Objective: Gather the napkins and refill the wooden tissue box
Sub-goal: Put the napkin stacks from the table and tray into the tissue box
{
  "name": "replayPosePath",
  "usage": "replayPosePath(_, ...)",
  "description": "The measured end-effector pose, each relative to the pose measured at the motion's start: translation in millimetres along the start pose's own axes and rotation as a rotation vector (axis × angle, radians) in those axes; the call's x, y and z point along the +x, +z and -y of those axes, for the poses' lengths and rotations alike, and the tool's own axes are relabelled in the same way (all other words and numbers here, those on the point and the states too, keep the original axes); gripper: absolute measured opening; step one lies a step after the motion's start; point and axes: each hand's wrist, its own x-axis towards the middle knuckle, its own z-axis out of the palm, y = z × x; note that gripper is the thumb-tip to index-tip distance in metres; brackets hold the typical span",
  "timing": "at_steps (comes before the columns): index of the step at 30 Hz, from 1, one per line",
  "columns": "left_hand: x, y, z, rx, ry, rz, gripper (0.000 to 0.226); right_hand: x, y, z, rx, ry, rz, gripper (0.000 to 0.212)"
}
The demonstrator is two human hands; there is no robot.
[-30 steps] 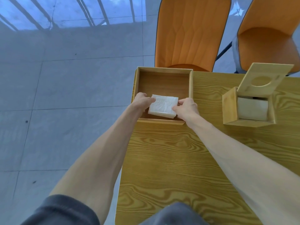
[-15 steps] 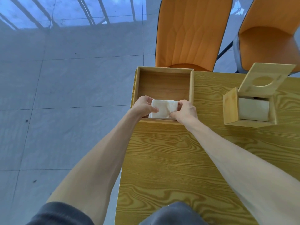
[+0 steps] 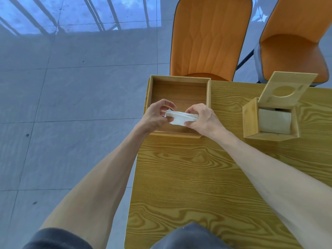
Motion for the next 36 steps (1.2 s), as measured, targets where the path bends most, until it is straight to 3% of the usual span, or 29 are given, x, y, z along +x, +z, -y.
replayPosePath(3,0,2,6,0.008,0.029,0.006,0.042,-2,0,1,-0.103,-0.053,-0.052,0.033)
replayPosePath(7,1,4,11,0.233,0.009,0.051,0.046,-5,5,-2,-0.190,-0.078,-0.071,0.038)
replayPosePath(12,2,5,12,0.301,0.036,-0.020,0.033,-6,7,-5,-0.159,-0.096,-0.171,0.030)
replayPosePath(18,3,8,18,0.371,0.000,-0.005,0.029,-7,10,-12,-0.177,-0.096,-0.146,0.033)
replayPosePath(25,9,17,7,0.275,-0.041,-0.079,0.017,-13,-6,-19,-0.031,-0.061,-0.246,0.030)
replayPosePath(36,-4,77,-51,0.145,0.043,-0.032,0.025,-58,-72,-62,0.029,-0.064,-0.345,0.029)
